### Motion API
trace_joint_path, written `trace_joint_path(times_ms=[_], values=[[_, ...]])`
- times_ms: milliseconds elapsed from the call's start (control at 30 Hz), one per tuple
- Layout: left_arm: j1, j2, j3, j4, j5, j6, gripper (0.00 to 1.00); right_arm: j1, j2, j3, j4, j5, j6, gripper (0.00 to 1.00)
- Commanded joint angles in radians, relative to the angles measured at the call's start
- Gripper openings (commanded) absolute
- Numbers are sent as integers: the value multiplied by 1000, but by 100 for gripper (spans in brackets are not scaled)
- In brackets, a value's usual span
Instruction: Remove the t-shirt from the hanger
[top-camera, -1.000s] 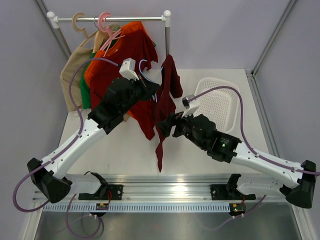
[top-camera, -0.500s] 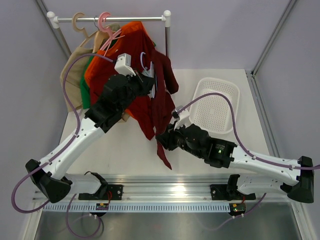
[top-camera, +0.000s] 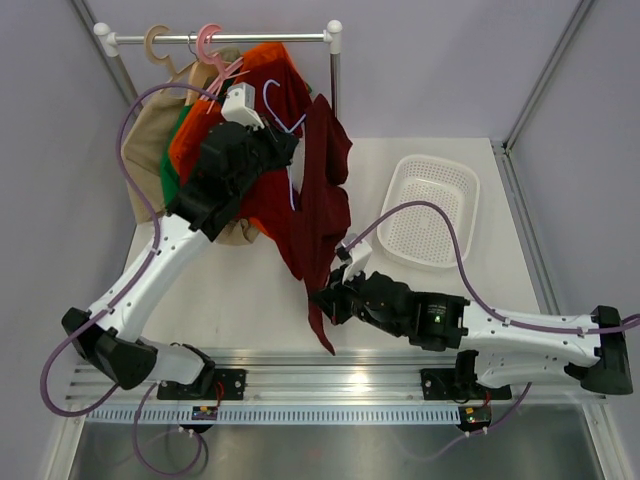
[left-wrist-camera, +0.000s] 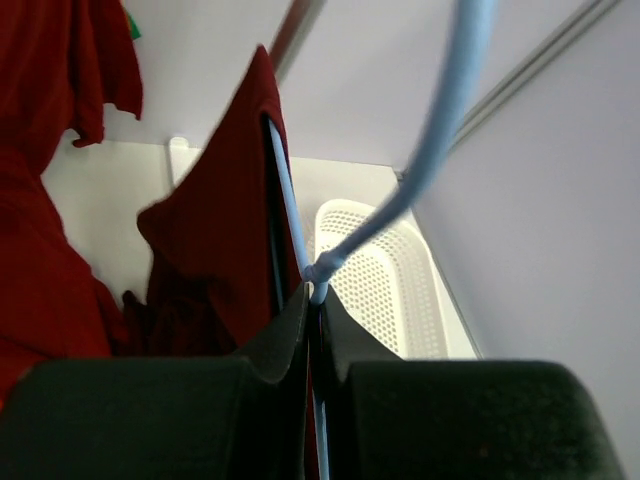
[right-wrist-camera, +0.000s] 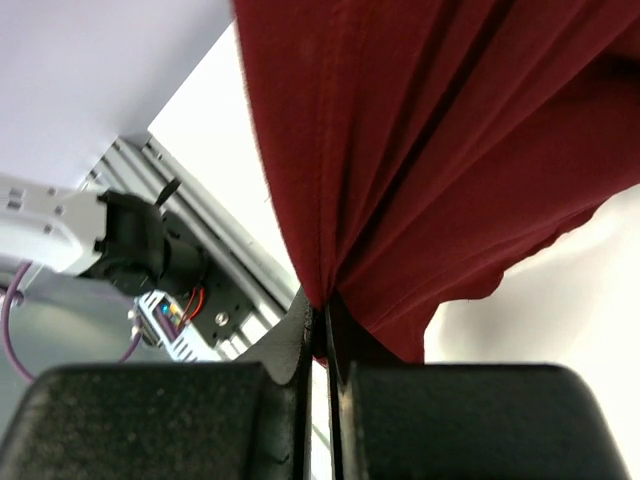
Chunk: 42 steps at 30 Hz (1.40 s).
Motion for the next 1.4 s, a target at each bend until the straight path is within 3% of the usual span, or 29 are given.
trace_joint_path(times_ms=[0, 233, 400, 500, 600, 800, 867, 1000, 1233, 1367], values=[[96, 44, 108, 130, 42, 24, 0, 91, -34, -15, -124, 31, 59, 0], [183, 98, 252, 85, 162, 30, 0, 156, -129, -59, -197, 107, 136, 0], [288, 161, 403, -12, 392, -22, 0, 173, -226, -110, -303, 182, 201, 0], [328, 167, 420, -18, 441, -77, 0, 171, -258, -136, -346, 185, 238, 0], [309, 133, 351, -17, 536, -140, 0, 173, -248, -139, -332, 228, 219, 0], [203, -156, -22, -17, 472, -125, 0, 132, -159, 22, -326, 550, 38, 0], [196, -274, -183, -29, 468, -111, 0, 17, -186, 27, -163, 453, -56, 0], [180, -420, -326, -187, 409, -24, 0, -270, -147, 91, -116, 213, -157, 0], [179, -562, -291, -377, 325, 94, 0, -441, 22, 267, -140, 98, -232, 0], [180, -606, -229, -486, 215, 169, 0, -620, 97, 405, -97, -5, -248, 0]])
